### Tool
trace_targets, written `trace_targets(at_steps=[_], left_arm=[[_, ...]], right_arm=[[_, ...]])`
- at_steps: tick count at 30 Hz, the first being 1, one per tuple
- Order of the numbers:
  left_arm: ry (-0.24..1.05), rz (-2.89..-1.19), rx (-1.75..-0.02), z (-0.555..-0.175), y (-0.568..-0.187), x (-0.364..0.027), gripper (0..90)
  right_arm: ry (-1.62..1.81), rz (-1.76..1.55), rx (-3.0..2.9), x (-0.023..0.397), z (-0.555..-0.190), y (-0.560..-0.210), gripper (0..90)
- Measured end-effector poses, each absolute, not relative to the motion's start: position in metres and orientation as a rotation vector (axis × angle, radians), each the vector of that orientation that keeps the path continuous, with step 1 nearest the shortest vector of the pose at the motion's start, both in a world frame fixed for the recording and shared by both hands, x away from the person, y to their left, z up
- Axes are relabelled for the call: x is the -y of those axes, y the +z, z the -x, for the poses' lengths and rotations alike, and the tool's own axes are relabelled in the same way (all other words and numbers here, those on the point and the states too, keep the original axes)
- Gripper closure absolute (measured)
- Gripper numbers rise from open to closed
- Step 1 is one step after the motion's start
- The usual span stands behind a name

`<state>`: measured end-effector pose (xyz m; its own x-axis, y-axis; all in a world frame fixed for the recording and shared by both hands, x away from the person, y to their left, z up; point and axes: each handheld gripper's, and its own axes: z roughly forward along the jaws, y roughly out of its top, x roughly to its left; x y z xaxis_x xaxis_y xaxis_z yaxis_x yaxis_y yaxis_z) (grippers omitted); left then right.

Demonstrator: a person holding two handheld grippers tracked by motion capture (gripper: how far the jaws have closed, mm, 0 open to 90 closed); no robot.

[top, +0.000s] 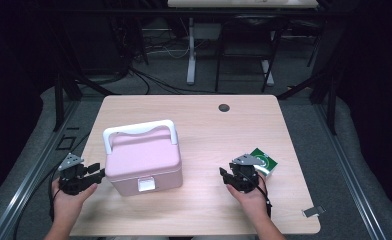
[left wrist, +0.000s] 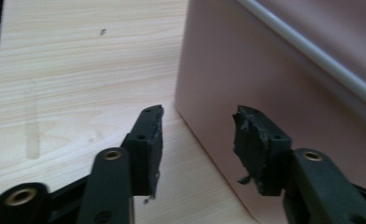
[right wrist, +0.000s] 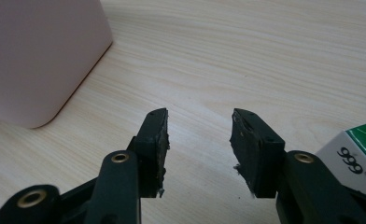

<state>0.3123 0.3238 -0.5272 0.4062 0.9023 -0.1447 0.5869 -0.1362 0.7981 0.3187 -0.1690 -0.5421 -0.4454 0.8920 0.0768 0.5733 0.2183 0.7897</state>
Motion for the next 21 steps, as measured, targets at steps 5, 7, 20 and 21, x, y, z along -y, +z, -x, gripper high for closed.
trace_targets(at_steps=[5, 7, 20, 21], left_arm=[[0.468, -1.833, -1.263, -0.311, -0.525, -0.321, 54.5], [0.466, -1.831, -1.273, -0.312, -0.525, -0.32, 54.5], [0.458, -1.822, -1.267, -0.311, -0.523, -0.318, 62.6], [0.457, -1.82, -1.265, -0.311, -0.522, -0.318, 63.0]], right_arm=[[1.127, -1.369, -2.112, 0.165, -0.318, -0.54, 57.0], [1.146, -1.361, -2.122, 0.16, -0.319, -0.538, 57.3], [1.153, -1.34, -2.175, 0.143, -0.331, -0.53, 65.9], [1.163, -1.341, -2.184, 0.141, -0.333, -0.53, 66.7]])
